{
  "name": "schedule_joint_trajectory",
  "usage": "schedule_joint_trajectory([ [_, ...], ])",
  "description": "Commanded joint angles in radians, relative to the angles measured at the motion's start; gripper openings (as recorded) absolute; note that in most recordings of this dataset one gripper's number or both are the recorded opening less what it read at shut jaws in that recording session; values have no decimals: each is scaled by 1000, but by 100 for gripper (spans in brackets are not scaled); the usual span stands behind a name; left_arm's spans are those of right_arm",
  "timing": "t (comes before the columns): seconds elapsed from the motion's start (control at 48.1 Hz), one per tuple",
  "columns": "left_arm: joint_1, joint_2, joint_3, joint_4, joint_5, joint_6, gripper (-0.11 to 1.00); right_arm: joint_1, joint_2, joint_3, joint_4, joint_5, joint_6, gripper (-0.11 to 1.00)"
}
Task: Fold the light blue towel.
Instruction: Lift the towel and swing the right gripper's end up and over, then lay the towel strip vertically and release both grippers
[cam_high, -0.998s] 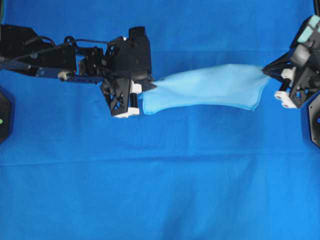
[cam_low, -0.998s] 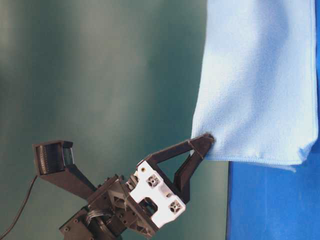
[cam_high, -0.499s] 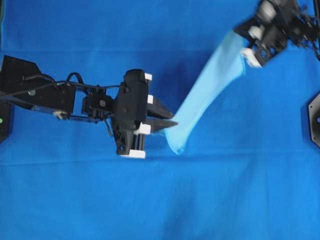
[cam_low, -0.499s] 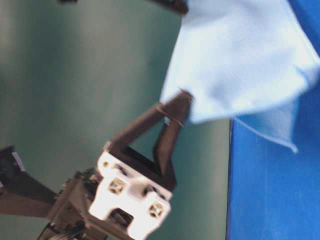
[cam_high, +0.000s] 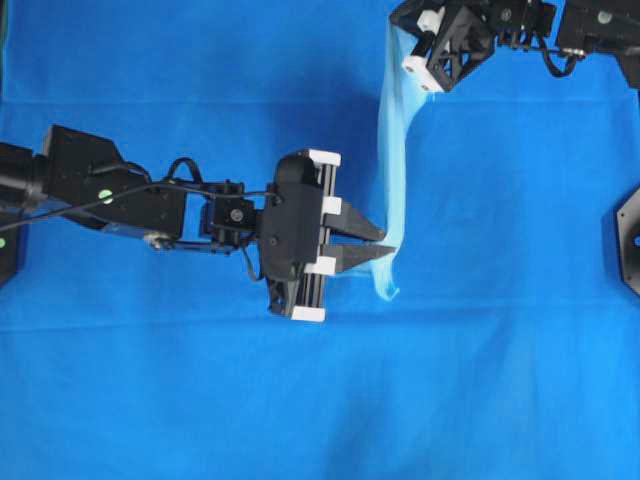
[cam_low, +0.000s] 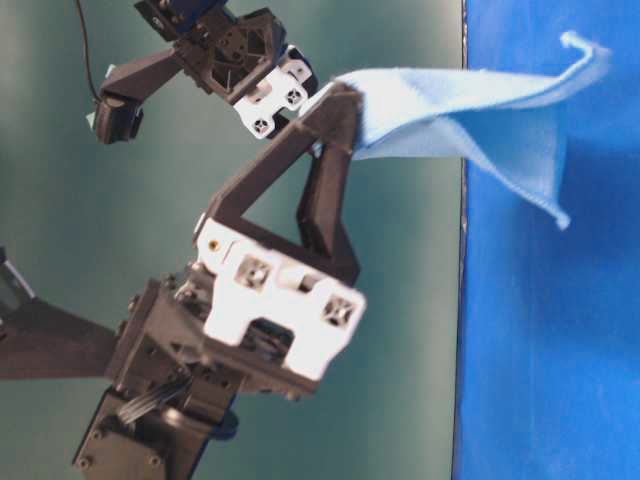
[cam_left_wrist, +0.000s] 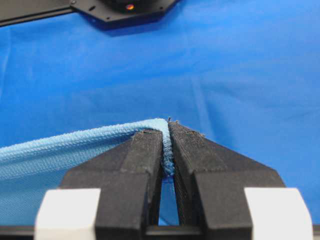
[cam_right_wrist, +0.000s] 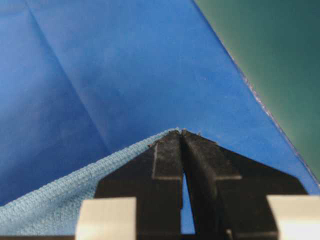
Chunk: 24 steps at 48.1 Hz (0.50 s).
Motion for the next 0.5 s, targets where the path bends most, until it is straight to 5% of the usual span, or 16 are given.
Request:
schedule_joint_trajectory([
  [0.0, -43, 0, -48, 5, -20, 8, 2, -40, -25, -8, -11, 20, -3, 2],
  [0.478, -40, 293, -414, 5, -23, 35, 2, -49, -281, 210, -11, 150, 2, 2],
])
